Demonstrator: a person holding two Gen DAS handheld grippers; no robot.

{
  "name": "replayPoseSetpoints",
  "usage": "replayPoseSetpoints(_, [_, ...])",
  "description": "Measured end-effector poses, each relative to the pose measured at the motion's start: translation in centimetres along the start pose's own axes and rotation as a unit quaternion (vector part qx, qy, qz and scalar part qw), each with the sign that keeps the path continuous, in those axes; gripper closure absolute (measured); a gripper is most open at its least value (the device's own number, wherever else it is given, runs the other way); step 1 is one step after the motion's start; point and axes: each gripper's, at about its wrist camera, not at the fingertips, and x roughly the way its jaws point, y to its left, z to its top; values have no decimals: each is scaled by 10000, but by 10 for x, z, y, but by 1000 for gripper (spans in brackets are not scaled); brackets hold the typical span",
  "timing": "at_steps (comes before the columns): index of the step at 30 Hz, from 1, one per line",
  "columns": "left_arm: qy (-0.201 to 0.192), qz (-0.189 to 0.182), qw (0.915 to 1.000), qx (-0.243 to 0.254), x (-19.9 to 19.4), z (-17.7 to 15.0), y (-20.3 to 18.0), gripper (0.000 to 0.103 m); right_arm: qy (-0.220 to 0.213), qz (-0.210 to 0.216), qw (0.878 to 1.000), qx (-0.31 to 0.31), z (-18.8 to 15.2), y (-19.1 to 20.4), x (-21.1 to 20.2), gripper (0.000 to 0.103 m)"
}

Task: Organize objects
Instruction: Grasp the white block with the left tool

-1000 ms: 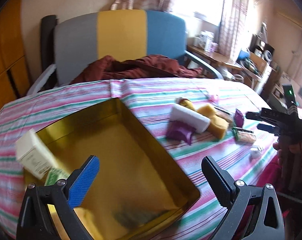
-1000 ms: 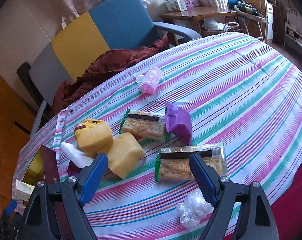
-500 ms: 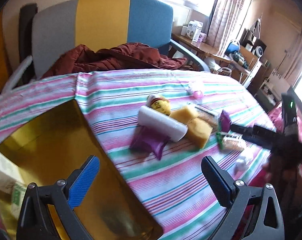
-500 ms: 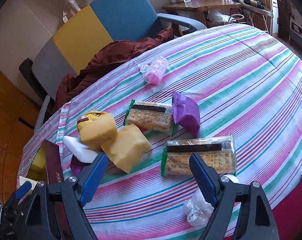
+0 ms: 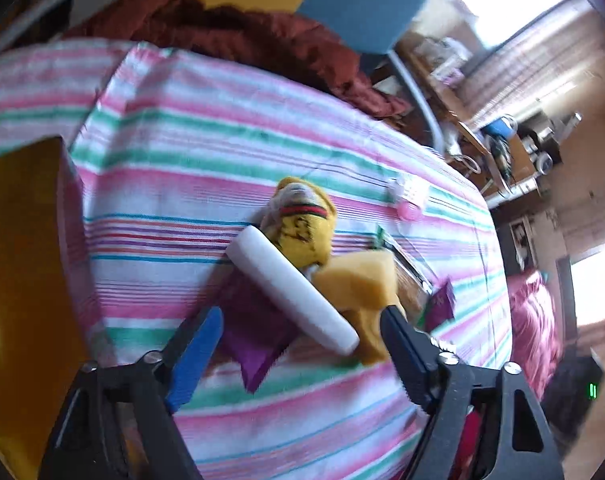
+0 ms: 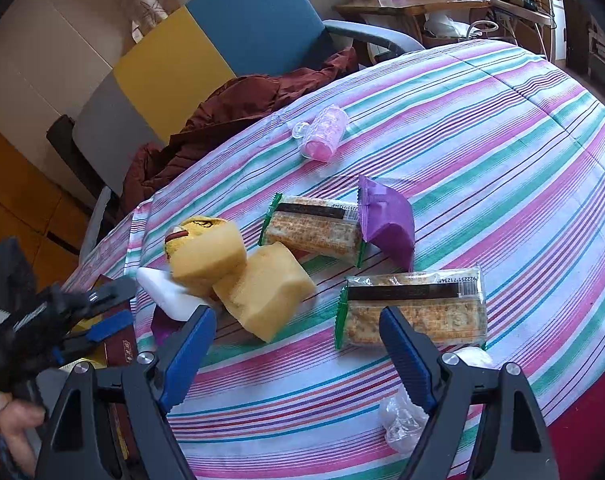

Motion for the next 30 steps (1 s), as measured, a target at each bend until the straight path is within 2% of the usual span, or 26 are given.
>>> replayPoseSetpoints(2, [128,-61,9998,-166,11,4,2,33,4,27,10000,-3,0,1,0,18])
replayPoseSetpoints(5, [46,-46,10000,-13,19,7,-1,57,31,34,10000,-3,0,1,1,18])
replayPoseSetpoints(6, [44,-32,10000,33,21,7,-1,61,37,30,10000,-8,0,1,1,18])
replayPoseSetpoints(10, [-89,-126,9997,199,18,3,2,65,40,-6,10000,-39,0,2,2,18])
replayPoseSetpoints(15, [-296,-445,9972,532,-1,-8,0,69,40,-105,9999,-79,-1,4,4,18])
replayPoseSetpoints(22, [-806,-887,9843,1294,-59,-32,-8,72,31,-134,9995,-283,-5,12,4,18])
replayPoseSetpoints(26, [-1089,-887,9782,1532,-96,-43,2,72,89,210,9956,-908,-12,39,4,18])
replayPoseSetpoints(30, [-1363,-623,9749,1647,-129,-55,30,72,315,503,9831,-1729,-25,83,12,18])
